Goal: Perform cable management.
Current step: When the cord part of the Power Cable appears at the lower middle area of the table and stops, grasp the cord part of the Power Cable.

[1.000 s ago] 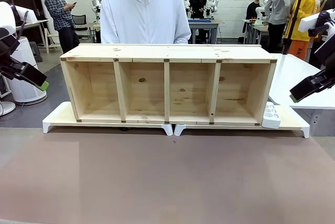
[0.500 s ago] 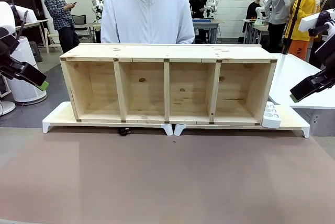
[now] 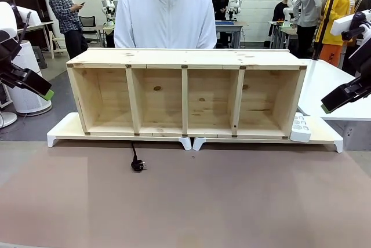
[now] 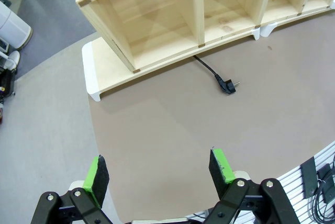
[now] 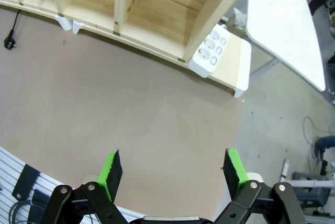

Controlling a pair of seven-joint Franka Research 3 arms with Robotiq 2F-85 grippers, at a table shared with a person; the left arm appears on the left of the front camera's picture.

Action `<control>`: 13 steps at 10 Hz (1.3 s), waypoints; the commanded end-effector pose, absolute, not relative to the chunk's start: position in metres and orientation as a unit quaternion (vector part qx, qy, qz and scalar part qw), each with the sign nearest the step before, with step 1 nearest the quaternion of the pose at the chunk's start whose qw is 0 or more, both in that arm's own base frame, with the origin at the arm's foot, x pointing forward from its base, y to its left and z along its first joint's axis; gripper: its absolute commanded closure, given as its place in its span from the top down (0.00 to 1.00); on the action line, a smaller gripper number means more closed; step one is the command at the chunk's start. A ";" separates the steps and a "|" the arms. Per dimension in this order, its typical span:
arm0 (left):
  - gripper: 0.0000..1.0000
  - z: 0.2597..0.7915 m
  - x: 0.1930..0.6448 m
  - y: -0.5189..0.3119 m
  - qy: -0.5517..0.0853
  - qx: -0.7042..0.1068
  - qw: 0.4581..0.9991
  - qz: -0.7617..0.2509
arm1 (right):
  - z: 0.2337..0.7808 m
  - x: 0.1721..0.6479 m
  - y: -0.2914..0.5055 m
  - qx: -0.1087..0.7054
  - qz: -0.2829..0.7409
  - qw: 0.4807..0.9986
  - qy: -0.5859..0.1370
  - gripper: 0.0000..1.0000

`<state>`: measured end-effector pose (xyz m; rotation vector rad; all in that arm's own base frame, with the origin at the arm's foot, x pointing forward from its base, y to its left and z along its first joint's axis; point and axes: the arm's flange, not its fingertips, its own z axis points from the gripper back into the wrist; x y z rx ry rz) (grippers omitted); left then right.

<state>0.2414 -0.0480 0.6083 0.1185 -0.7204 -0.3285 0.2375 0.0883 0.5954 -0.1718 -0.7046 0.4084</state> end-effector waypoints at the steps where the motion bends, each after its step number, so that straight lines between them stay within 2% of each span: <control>1: 1.00 0.608 0.244 -0.050 -0.354 0.061 0.919 -0.161 | 0.595 0.238 0.086 -0.085 0.195 0.915 -0.342 1.00; 13: 1.00 0.608 0.244 -0.050 -0.354 0.061 0.919 -0.161 | 0.595 0.238 0.086 -0.085 0.195 0.915 -0.342 1.00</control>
